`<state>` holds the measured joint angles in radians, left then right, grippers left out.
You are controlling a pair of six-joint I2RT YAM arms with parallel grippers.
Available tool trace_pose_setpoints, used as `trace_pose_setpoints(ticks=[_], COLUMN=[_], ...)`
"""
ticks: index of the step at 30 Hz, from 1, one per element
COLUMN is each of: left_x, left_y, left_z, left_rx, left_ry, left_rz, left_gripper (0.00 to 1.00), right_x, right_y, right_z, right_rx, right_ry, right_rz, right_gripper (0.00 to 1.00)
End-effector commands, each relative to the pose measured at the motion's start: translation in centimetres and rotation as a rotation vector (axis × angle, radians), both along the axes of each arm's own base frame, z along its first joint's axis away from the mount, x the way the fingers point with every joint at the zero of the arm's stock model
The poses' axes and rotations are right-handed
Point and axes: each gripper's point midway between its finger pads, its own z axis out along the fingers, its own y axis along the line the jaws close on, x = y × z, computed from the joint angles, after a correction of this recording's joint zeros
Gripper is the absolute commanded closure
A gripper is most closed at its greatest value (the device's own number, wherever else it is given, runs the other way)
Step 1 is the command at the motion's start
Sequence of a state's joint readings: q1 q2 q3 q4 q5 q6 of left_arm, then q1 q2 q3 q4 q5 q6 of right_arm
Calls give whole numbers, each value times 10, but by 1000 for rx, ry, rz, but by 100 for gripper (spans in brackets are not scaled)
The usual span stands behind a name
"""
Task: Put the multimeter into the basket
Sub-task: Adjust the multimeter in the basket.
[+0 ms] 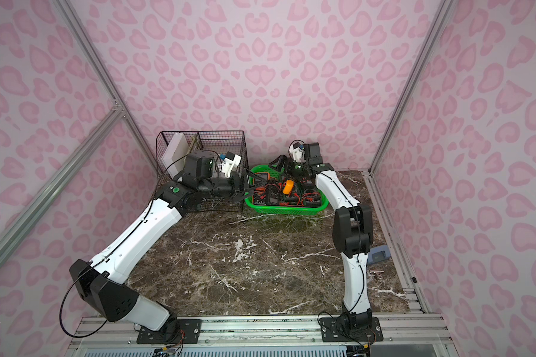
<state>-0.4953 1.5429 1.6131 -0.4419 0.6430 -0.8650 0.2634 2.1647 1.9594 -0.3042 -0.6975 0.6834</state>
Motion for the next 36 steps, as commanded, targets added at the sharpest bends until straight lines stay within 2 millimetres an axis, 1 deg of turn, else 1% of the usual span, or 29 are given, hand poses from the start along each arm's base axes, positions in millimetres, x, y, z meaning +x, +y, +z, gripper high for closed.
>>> trace_pose_setpoints(ticks=[1, 6, 10, 13, 15, 17, 19, 21, 24, 25, 26, 27, 29, 31, 32, 33, 36], left_x=[-2, 0, 3, 4, 4, 4, 6, 8, 12, 13, 12, 12, 10, 6, 5, 3, -3], left_y=[2, 1, 1, 6, 12, 23, 42, 66, 108, 122, 134, 148, 169, 191, 199, 208, 235], left_z=[3, 1, 1, 3, 2, -2, -10, -20, -30, -30, -37, -38, -35, -36, -39, -42, -56], left_rx=[-7, -10, -11, 6, 37, 96, 207, 330, 500, 541, 585, 630, 685, 754, 789, 836, 974], left_ry=[-18, -20, -33, -53, -70, -90, -122, -160, -244, -290, -317, -355, -450, -541, -574, -609, -614], left_rz=[-7, -8, -5, 9, 28, 61, 128, 215, 366, 418, 456, 511, 593, 676, 697, 718, 799], left_gripper=[2, 2, 1, 2, 1, 1, 2, 1, 1, 1, 2, 2, 1, 1, 2, 1, 1], right_x=[-2, -11, -27, -41, -50, -61, -72, -81, -93, -98, -103, -107, -115, -124, -127, -130, -135], right_y=[-21, -44, -50, -58, -68, -81, -99, -116, -146, -157, -166, -176, -196, -216, -223, -230, -248], right_z=[4, 45, 78, 94, 100, 107, 110, 108, 94, 81, 74, 64, 46, 28, 23, 13, -5], right_rx=[-9, 31, 68, 68, 63, 46, 2, -64, -172, -211, -241, -285, -369, -434, -457, -483, -530], right_ry=[7, -64, -120, -157, -181, -221, -265, -304, -327, -316, -319, -319, -309, -305, -302, -298, -315], right_rz=[-48, -65, -58, -63, -79, -104, -146, -191, -280, -315, -340, -374, -453, -512, -541, -556, -620], right_gripper=[1, 1, 1, 1, 1, 1, 1, 1, 1, 1, 1, 1, 1, 1, 1, 1, 1])
